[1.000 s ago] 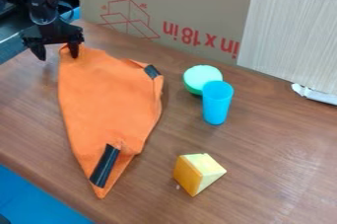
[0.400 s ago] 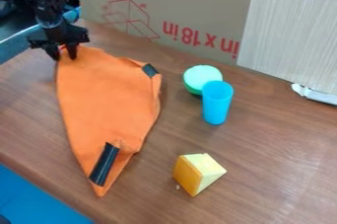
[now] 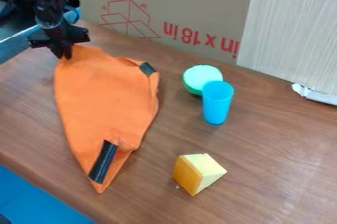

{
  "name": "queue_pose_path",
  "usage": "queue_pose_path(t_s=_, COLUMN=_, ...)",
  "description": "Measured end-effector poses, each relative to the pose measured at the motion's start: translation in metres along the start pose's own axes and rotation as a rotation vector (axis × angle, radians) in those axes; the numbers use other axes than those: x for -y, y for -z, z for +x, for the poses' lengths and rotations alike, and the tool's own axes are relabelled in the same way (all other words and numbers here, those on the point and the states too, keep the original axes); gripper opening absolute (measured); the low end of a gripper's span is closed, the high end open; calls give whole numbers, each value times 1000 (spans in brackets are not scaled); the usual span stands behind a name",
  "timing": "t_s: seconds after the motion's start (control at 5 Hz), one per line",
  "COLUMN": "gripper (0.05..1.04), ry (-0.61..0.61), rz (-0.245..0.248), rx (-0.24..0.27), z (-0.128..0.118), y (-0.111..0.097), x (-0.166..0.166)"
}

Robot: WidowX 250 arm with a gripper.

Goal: Fold the cloth from top left to bottom right

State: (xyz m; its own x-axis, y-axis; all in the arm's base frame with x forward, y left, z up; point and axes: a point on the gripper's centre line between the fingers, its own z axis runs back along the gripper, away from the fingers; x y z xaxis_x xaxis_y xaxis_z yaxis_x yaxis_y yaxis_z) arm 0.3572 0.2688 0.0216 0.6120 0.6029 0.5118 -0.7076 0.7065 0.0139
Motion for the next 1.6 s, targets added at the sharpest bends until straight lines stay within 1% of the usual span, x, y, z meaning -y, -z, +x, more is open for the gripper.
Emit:
queue_pose_path(t_s=0.2, gripper=50, ry=8, rz=-7, rx=-2, z=-1, y=0, x=1)
queue_pose_path(t_s=0.4, gripper=50, ry=34, rz=-40, rx=-29, z=-9, y=-6, x=4)
queue_pose_path(t_s=0.6, gripper=50, ry=80, rz=-106, rx=-25, z=-15, y=-32, x=12)
queue_pose_path(t_s=0.8, gripper=50, ry=126, rz=-187, rx=25, z=-16, y=-67, x=27)
queue_pose_path(t_s=1.0, gripper=50, ry=152, rz=-256, rx=56, z=-18, y=-96, x=41)
queue_pose_path(t_s=1.2, gripper=50, ry=201, rz=-298, rx=78, z=-27, y=-112, x=48)
queue_pose_path(t_s=1.4, gripper=50, ry=277, rz=-344, rx=109, z=-43, y=-132, x=53)
queue_pose_path(t_s=1.6, gripper=50, ry=363, rz=-412, rx=137, z=-70, y=-160, x=56)
